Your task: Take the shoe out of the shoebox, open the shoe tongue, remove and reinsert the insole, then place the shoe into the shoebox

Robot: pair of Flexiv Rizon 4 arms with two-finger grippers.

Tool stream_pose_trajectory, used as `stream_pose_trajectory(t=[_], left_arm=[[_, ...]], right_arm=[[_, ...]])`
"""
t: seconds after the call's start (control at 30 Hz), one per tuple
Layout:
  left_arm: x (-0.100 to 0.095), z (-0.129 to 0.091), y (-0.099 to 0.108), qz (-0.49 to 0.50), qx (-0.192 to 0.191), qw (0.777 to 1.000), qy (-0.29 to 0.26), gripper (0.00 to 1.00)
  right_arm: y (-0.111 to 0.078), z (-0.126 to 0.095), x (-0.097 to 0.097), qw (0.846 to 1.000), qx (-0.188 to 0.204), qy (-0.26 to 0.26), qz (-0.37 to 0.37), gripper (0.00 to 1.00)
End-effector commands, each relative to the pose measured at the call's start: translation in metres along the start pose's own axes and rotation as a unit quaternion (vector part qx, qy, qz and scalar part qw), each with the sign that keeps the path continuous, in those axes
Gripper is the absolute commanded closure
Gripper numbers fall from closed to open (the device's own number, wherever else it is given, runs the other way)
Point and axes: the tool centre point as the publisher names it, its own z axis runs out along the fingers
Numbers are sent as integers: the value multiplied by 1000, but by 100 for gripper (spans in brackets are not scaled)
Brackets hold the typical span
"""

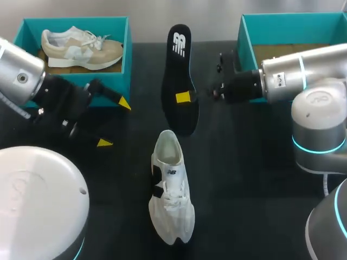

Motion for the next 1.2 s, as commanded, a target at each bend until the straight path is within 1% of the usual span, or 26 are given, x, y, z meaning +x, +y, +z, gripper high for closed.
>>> stream_pose_trajectory(t=[0.03, 0.07, 0.1, 0.13, 0.17, 0.2, 0.23, 0.27, 0.3, 0.37, 0.4, 0.53, 0.57, 0.6, 1.0, 1.03, 1.1, 1.17, 1.2], left_arm=[[-1, -3, -2, -1, -5, 1000, 7, 0], [-1, -3, -2, -1, -5, 1000, 7, 0], [0, 4, -3, -49, -27, 998, 15, 0], [3, 9, -4, -46, -35, 998, 8, 0], [6, 12, -5, -81, -57, 995, 5, 0], [8, 14, -4, -110, -65, 992, 9, 0], [11, 15, -2, -127, -74, 989, -1, 0], [14, 16, 0, -155, -91, 984, -1, 0], [16, 18, 4, -176, -90, 980, -3, 0], [23, 22, 9, -203, -121, 972, 5, 0], [27, 25, 10, -213, -129, 969, 6, 0], [38, 39, 15, -268, -120, 956, 13, 0], [41, 45, 16, -276, -111, 955, 19, 0], [43, 50, 16, -279, -126, 952, 29, 0], [43, 50, 16, -279, -126, 952, 29, 0], [45, 57, 16, -282, -127, 951, 30, 0], [49, 68, 19, -285, -126, 950, 31, 0], [53, 75, 22, -284, -134, 949, 28, 0], [55, 78, 23, -280, -131, 951, 25, 0]], right_arm=[[0, 2, 1, 1000, 1, -3, 1, 100], [0, 2, 1, 1000, 1, -3, 1, 100], [-3, 7, -1, 1000, -3, -1, -6, 100], [-5, 11, -3, 1000, 7, -5, -18, 100], [-7, 15, -4, 999, 12, -16, -28, 100], [-8, 18, -6, 999, 8, -12, -37, 100], [-9, 19, -7, 999, 2, -5, -44, 100], [-10, 21, -9, 999, 1, -10, -47, 100], [-12, 23, -11, 999, 1, -11, -53, 100], [-14, 26, -15, 998, -5, -13, -60, 100], [-14, 28, -16, 998, -6, -10, -63, 100], [-16, 39, -20, 997, -13, -8, -73, 100], [-17, 42, -22, 997, -11, -13, -76, 100], [-18, 44, -24, 997, -7, -21, -74, 100], [-18, 44, -24, 997, -7, -21, -74, 100], [-18, 44, -24, 997, -7, -21, -74, 100], [-21, 50, -31, 997, -9, -7, -82, 100], [-24, 53, -31, 996, -22, 5, -88, 100], [-24, 54, -32, 996, -27, 14, -87, 100]])
